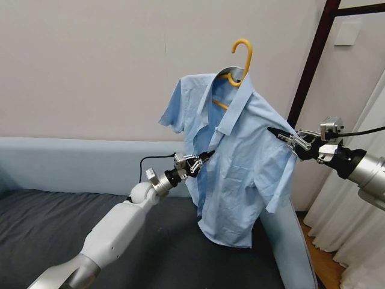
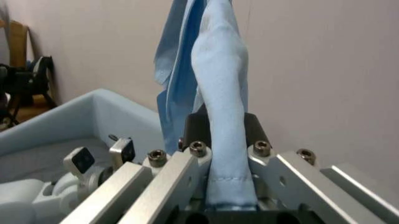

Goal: Pick up the clothes from the sofa and hang them on the clothes hanger.

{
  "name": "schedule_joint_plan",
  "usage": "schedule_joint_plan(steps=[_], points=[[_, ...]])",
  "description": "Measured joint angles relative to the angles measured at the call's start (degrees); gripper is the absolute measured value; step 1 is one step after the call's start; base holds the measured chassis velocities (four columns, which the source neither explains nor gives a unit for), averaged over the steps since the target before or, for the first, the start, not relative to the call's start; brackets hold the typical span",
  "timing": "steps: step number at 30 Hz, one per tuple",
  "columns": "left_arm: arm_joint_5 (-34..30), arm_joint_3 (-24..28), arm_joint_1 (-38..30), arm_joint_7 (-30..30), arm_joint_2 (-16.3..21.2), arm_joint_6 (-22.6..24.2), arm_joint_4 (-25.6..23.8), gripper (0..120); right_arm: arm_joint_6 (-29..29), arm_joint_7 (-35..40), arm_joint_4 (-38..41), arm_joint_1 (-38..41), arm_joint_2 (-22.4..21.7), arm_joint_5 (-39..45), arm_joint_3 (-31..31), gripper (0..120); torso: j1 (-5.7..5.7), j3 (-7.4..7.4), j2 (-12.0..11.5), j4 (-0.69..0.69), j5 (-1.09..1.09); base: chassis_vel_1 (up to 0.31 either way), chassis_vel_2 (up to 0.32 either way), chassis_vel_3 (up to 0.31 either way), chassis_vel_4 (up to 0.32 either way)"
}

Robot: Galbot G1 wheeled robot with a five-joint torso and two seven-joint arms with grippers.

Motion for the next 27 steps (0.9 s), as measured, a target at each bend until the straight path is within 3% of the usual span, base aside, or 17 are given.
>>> schedule_joint_plan(steps=[3, 10, 22, 23, 27], points=[[-1.3, 0.17, 1.1, -2.16, 0.44, -0.6, -1.86, 2, -0.38, 0.51, 0.35, -0.23, 0.01, -0.73, -0.13, 2, 0.0, 0.0, 0.0, 0.0, -0.01, 0.0, 0.0, 0.0, 0.0], [-2.12, -2.77, 9.92, -2.06, 5.55, -1.51, -9.37, 30, -6.93, 12.94, 1.09, -1.14, 2.46, -7.09, -0.58, 0, 0.0, 0.0, 0.0, 0.04, 0.01, 0.0, 0.0, 0.0, 0.0], [-0.11, -7.73, 17.83, -0.38, 7.42, -3.33, -10.94, 76, -6.39, 14.66, -0.58, -2.02, 7.41, -6.35, -0.09, 0, 0.0, 0.0, 0.0, 0.01, 0.0, 0.0, 0.0, 0.0, 0.0], [-0.11, -7.73, 17.83, -0.38, 7.42, -3.33, -10.94, 76, -6.39, 14.66, -0.58, -2.02, 7.41, -6.35, -0.09, 0, 0.0, 0.0, 0.0, 0.01, 0.0, 0.0, 0.0, 0.0, 0.0], [-0.12, -10.06, 20.08, -0.81, 7.18, -3.48, -12.09, 95, -5.28, 15.53, -0.57, -2.36, 9.98, -5.35, 3.91, 0, 0.0, 0.0, 0.0, 0.02, 0.0, 0.0, 0.0, 0.0, 0.0]])
